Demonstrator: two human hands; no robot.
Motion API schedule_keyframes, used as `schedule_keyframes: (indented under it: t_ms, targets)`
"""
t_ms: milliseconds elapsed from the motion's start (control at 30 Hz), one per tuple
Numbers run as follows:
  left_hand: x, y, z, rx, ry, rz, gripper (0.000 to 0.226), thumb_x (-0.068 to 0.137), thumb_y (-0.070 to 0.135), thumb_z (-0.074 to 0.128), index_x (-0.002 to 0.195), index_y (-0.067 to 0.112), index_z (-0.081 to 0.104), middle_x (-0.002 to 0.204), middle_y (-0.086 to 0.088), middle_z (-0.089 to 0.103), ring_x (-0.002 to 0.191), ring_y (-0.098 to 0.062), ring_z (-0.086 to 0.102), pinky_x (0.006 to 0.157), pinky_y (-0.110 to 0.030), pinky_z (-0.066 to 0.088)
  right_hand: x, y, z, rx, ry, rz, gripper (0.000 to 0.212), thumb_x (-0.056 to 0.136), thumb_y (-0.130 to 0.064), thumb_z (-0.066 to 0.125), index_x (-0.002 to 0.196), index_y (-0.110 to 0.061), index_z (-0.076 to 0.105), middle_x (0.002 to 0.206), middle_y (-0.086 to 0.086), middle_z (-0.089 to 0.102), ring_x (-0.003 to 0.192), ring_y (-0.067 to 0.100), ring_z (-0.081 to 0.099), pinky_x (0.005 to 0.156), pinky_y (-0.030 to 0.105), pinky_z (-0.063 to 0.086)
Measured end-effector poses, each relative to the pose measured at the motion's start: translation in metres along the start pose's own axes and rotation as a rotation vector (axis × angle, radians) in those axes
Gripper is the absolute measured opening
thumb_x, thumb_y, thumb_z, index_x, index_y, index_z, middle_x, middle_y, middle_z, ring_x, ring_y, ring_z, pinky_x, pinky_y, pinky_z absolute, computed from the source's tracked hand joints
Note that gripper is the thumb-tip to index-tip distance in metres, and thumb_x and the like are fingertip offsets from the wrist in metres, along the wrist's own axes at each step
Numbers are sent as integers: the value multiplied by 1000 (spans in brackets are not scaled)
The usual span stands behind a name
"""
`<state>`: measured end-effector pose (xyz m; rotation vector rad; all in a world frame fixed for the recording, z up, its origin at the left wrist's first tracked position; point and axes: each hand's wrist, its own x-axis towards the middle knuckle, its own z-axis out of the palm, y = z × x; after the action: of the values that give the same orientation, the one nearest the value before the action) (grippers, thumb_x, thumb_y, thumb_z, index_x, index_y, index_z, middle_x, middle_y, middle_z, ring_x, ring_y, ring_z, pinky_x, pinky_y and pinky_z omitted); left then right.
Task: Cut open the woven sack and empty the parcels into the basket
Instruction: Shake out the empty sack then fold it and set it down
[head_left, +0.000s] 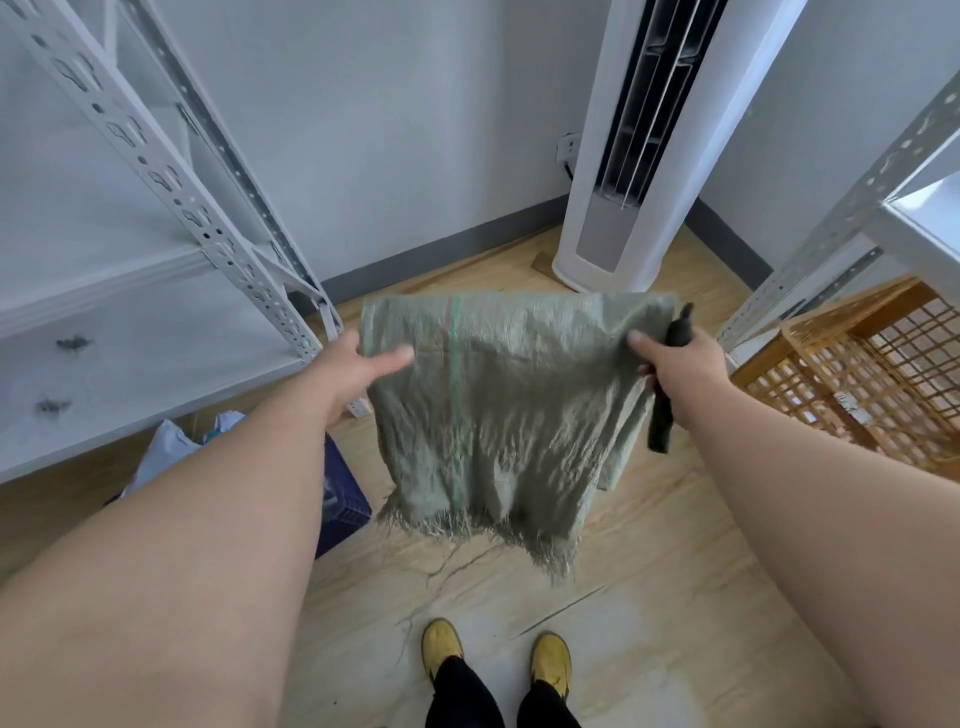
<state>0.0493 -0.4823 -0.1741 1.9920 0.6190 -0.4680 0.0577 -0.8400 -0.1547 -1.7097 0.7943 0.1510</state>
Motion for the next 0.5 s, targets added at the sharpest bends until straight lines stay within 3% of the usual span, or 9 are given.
schedule_keyframes:
  t_ms: [67,200,267,367,433,500]
  targets:
    - [-3,-11,4,211,21,-74,86,76,48,75,143,8,39,146,-12,44,129,-31,46,105,-42,39,-1,0,3,-141,-18,3,21,81,-18,74,96,-15,59,70,7,65,55,16,58,63,34,56]
    - [-6,-16,9,-155,72,16,49,80,36,74,122,15,59,122,-6,65,107,-24,62,100,-44,44,-1,-7,6,67,19,47,24,79,-18,76,96,-11,61,69,5,65,54,13,59,61,29,54]
    - [-5,-15,9,5,33,50,37,82,34,74,110,12,61,112,-2,65,102,-23,61,95,-40,45,0,-6,4,-53,-32,85,24,78,-17,78,94,-8,62,70,7,67,54,14,59,59,27,54]
    - [-6,-11,10,123,227,85,32,81,34,74,87,9,55,83,-6,54,77,-20,50,66,-31,36,1,-4,5,-104,61,6,29,81,-14,74,106,-7,60,75,9,69,53,14,62,58,28,56]
    - [-8,-7,9,67,311,88,31,79,35,75,83,12,55,77,-7,48,70,-18,43,62,-30,30,1,-6,6,-148,79,-59,37,82,-16,73,116,-16,56,84,10,70,54,13,64,55,28,55]
    - [-10,-3,6,41,356,89,29,79,37,75,87,15,58,80,-6,54,71,-19,48,66,-31,37,1,-11,6,-223,101,-120,40,81,-18,75,114,-21,53,91,7,68,56,13,66,55,29,55]
